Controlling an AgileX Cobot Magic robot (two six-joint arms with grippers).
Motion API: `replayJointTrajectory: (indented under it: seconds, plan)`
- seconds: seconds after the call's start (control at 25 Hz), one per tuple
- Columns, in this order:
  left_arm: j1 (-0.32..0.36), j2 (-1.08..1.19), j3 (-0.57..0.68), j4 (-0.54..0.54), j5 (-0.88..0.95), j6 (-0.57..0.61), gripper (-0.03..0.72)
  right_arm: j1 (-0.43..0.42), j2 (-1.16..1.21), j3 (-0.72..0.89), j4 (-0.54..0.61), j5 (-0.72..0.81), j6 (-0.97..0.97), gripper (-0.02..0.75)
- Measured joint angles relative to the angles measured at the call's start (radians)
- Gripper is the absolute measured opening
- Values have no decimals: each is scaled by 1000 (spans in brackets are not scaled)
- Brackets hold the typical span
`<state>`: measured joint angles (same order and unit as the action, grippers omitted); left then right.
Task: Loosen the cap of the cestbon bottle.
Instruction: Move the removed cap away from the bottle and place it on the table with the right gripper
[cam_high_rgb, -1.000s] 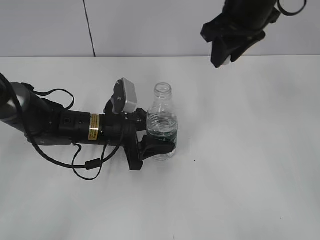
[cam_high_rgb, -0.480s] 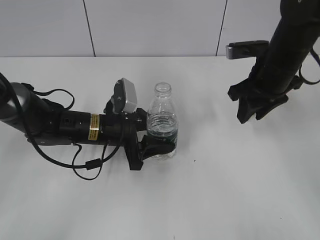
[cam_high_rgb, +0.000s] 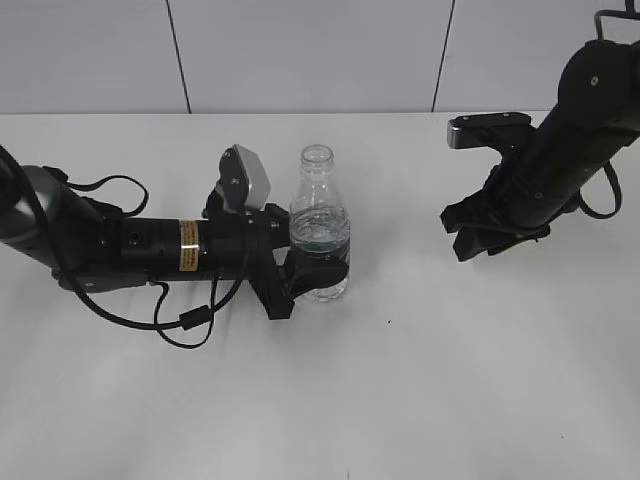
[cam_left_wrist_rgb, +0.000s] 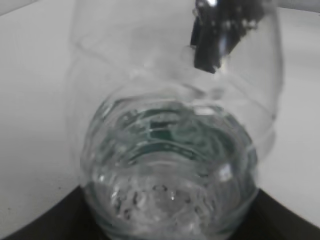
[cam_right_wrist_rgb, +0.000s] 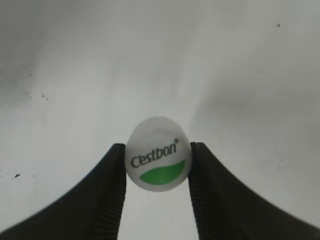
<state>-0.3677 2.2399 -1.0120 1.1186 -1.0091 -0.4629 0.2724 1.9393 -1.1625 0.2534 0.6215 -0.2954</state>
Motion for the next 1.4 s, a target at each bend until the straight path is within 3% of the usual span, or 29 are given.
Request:
replayJointTrajectory:
  seconds: [0.28, 1.08, 1.16, 1.4]
  plan:
    - [0, 0, 0, -99, -3, 69, 412, 0, 32, 2, 1, -60, -46, 298]
    - [0, 32, 0, -113, -27, 106, 412, 0, 58, 4, 1, -88, -142, 300]
    - [0, 32, 0, -113, -27, 106, 412, 0, 58, 4, 1, -82, -150, 333]
    - [0, 32, 0, -113, -27, 106, 412, 0, 58, 4, 4, -77, -157, 526]
